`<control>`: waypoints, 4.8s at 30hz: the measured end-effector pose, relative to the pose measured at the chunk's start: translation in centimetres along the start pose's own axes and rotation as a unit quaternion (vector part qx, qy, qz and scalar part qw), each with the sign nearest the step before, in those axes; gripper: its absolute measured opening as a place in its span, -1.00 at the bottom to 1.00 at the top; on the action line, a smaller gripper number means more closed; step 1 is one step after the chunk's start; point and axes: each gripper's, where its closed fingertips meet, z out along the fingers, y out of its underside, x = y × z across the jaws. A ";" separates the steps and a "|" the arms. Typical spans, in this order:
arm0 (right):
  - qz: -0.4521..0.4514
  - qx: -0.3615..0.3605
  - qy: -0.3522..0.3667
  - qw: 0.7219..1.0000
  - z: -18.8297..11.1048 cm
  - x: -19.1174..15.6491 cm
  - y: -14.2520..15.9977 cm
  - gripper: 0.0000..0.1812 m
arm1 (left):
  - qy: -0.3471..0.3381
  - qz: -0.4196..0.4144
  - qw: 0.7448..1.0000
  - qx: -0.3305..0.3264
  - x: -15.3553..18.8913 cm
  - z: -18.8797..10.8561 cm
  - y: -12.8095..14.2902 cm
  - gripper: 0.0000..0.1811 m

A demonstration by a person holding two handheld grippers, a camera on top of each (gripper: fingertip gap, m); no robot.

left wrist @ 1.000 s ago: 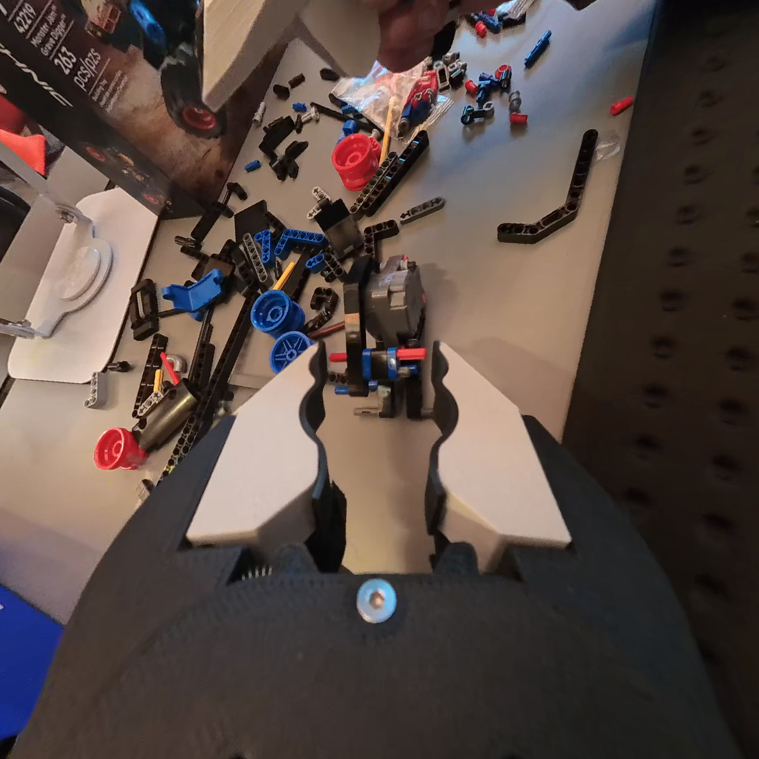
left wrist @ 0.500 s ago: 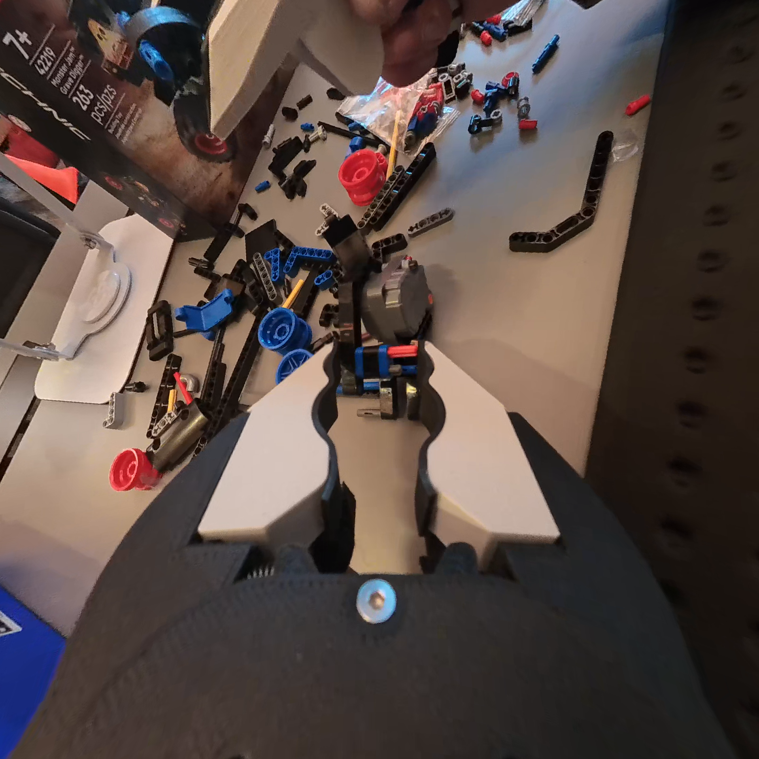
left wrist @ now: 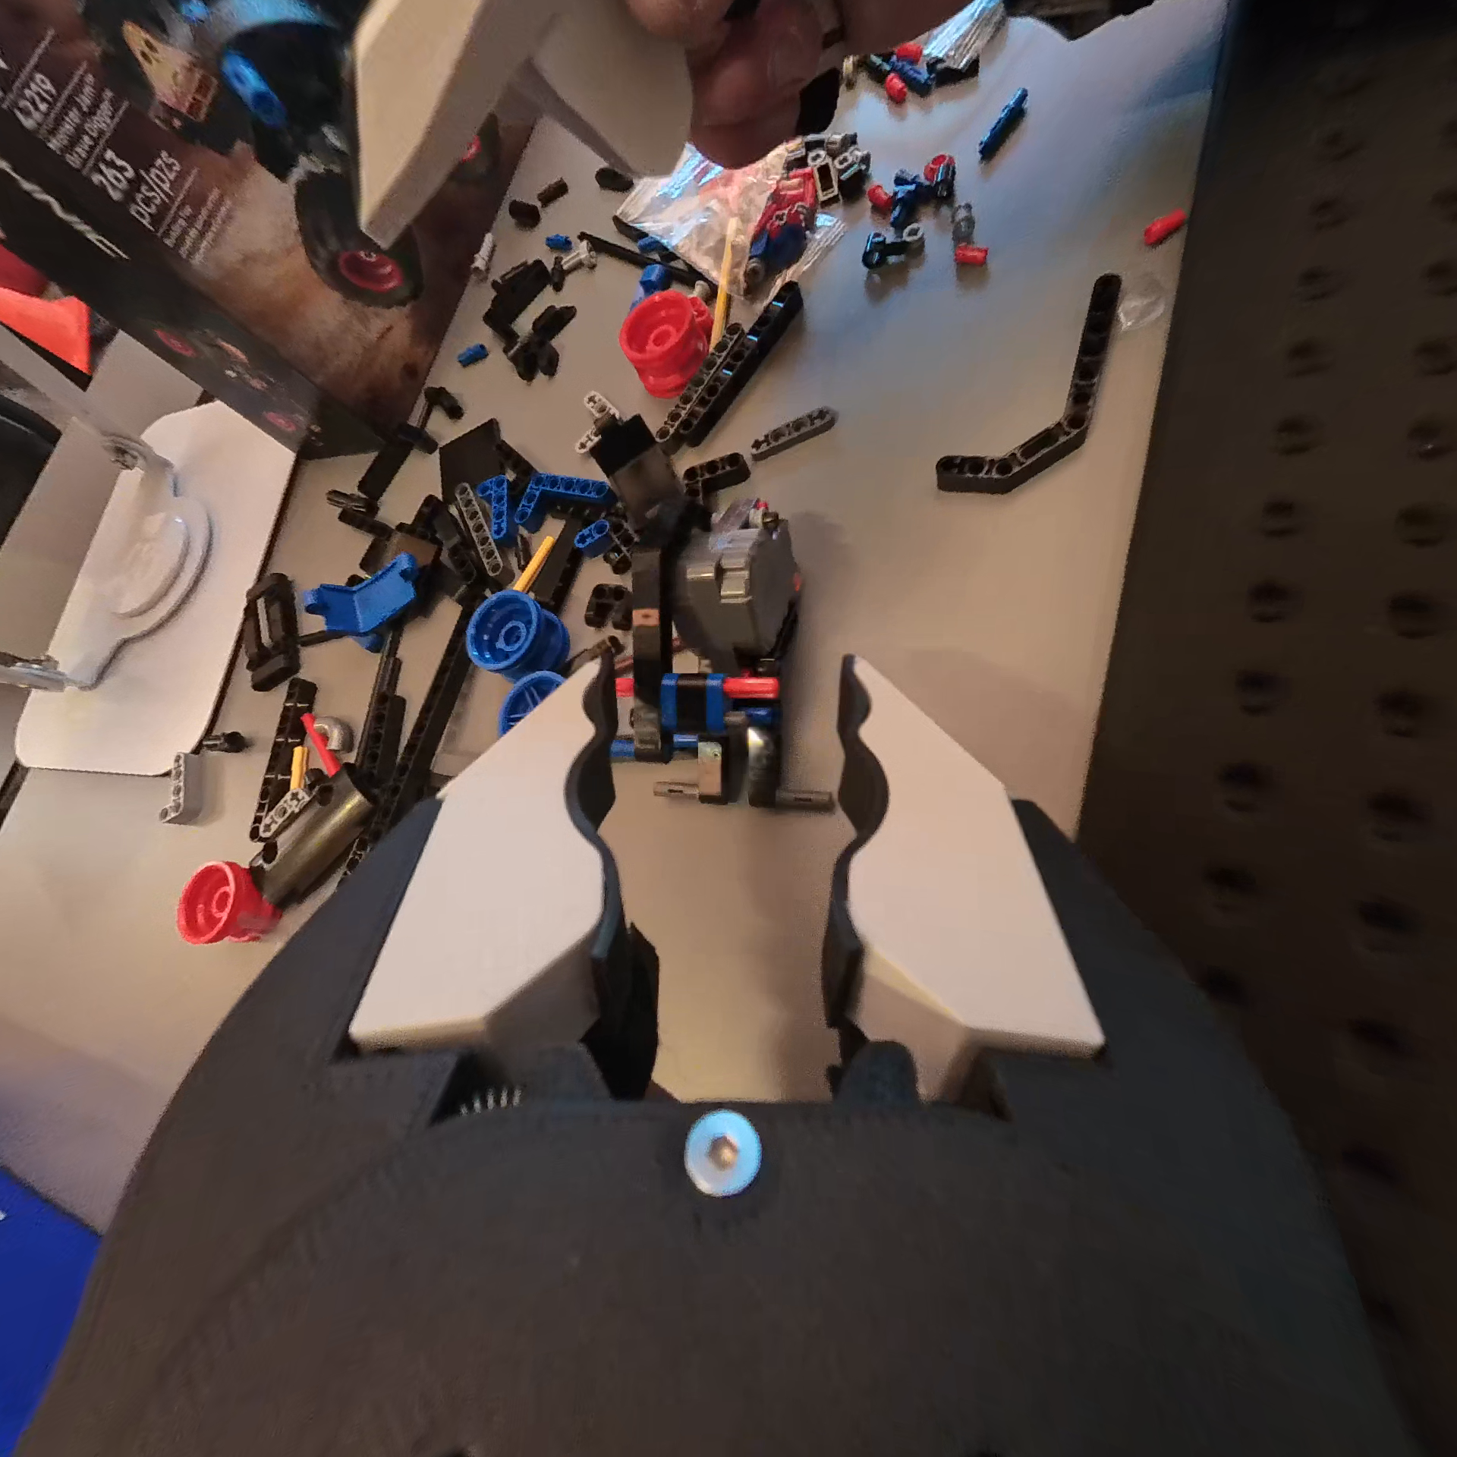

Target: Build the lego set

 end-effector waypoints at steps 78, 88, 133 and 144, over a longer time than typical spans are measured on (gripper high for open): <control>-0.201 -0.038 -0.077 0.976 1.7 -6.9 1.7 -0.62 | 0.129 -0.222 0.943 0.211 -3.8 -2.7 -6.0 -0.59; -0.217 -0.033 -0.067 0.973 1.8 -7.0 1.5 -0.64 | 0.175 -0.232 0.929 0.229 -3.0 -2.8 -6.7 -0.50; -0.200 0.011 -0.033 0.979 0.9 -6.3 -1.0 -0.69 | 0.169 -0.249 0.910 0.283 -4.5 -3.5 -7.6 -0.89; -0.129 0.068 -0.104 0.984 -0.3 -7.9 -2.9 -0.68 | 0.196 -0.232 0.902 0.308 -3.4 -4.2 -8.6 -0.89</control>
